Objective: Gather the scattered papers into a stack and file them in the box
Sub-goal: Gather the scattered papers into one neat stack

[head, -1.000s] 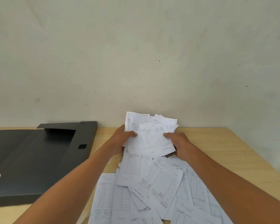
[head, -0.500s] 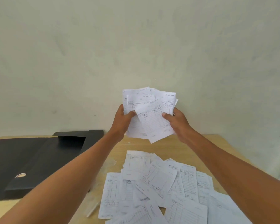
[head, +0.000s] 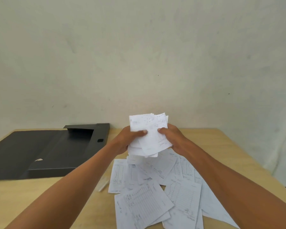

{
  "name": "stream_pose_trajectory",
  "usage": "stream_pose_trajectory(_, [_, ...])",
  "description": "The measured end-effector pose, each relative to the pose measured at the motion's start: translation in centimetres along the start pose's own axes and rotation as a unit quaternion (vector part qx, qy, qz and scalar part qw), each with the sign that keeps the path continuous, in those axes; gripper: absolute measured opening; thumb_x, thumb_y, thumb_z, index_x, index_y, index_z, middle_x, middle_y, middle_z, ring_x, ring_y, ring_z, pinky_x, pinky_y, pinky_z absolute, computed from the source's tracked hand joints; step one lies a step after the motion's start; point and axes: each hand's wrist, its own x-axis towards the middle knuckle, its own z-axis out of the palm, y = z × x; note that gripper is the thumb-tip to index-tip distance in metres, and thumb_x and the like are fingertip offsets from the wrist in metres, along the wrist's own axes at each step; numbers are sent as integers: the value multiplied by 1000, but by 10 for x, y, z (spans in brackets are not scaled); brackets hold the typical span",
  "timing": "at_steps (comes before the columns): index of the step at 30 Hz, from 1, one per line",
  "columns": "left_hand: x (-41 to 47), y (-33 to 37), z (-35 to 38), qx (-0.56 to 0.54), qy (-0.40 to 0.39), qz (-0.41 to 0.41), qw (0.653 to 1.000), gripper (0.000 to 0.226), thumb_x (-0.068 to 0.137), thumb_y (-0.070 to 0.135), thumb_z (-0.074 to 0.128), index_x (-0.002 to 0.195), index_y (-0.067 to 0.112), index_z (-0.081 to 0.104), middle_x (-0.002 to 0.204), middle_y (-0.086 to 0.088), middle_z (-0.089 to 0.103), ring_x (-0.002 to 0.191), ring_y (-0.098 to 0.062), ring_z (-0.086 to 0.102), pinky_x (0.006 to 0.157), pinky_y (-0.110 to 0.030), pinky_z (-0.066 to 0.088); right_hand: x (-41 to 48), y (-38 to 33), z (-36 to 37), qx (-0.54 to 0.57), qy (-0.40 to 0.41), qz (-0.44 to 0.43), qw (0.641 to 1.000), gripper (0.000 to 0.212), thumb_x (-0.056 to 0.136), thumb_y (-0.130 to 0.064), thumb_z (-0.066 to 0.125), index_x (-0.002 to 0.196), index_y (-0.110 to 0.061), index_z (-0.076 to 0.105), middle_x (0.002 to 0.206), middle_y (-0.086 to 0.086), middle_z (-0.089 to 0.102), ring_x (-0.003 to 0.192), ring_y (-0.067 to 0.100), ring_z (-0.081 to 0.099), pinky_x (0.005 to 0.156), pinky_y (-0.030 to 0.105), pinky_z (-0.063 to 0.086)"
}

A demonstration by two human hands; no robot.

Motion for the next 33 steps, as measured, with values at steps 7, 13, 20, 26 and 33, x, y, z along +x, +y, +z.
stream_pose_trajectory(7, [-7, -38, -18, 8, 75, -65, 995, 32, 92, 12, 72, 123, 12, 64, 118, -8, 73, 103, -27, 69, 86, -39, 57, -14, 19, -18, -131, 15, 56, 990, 39, 100, -35, 53, 125, -6, 58, 108, 13, 70, 90, 22, 67, 82, 40, 56])
stream_pose_trajectory(13, [-9, -55, -28, 98, 142, -120, 978, 29, 96, 13, 61, 125, 9, 61, 106, -7, 68, 103, -31, 65, 92, -44, 54, -24, 59, -73, -447, 98, 149, 876, 40, 93, -30, 54, 119, 1, 58, 99, 6, 63, 95, 24, 61, 78, 32, 44])
stream_pose_trajectory(20, [5, -52, 0, 92, 106, -134, 981, 38, 95, 9, 61, 133, 6, 60, 120, -12, 68, 108, -33, 64, 87, -41, 52, -8, 73, -52, -309, 89, 138, 937, 45, 88, -52, 66, 78, -12, 47, 72, 1, 47, 59, 14, 41, 55, 27, 36])
stream_pose_trajectory(26, [14, -60, 5, 81, 103, -141, 981, 34, 95, 10, 63, 129, 8, 61, 124, -10, 68, 109, -30, 63, 89, -40, 51, 13, 71, -23, -76, 66, 137, 985, 97, 86, -81, 25, 140, -4, 49, 133, 15, 60, 123, 32, 56, 99, 42, 43])
stream_pose_trajectory(33, [22, -65, -4, -7, 122, -86, 989, 34, 98, 8, 60, 132, 12, 60, 126, -10, 70, 112, -33, 66, 97, -48, 54, 13, 71, -22, -121, 73, 76, 987, 35, 87, -5, 72, 120, 1, 61, 113, 18, 68, 83, 23, 64, 64, 27, 49])
